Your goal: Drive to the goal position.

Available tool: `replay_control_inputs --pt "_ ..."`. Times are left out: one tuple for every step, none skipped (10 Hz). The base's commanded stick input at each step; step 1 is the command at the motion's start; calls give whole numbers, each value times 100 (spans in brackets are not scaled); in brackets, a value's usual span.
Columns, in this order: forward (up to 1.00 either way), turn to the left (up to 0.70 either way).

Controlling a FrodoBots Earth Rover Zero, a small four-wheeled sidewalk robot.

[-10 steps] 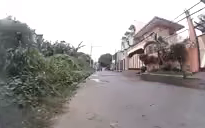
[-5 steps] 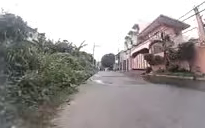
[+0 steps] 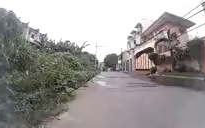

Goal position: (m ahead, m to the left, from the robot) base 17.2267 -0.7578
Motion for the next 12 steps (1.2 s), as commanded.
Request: replay_control_inputs --pt "100 -40" --pt "100 -40" --pt "100 -40" --pt "100 -40" --pt "100 -37" --pt "100 -16" --pt "100 0" --pt "100 0" --pt "100 0" --pt "100 0" --pt "100 0" --pt "100 0"
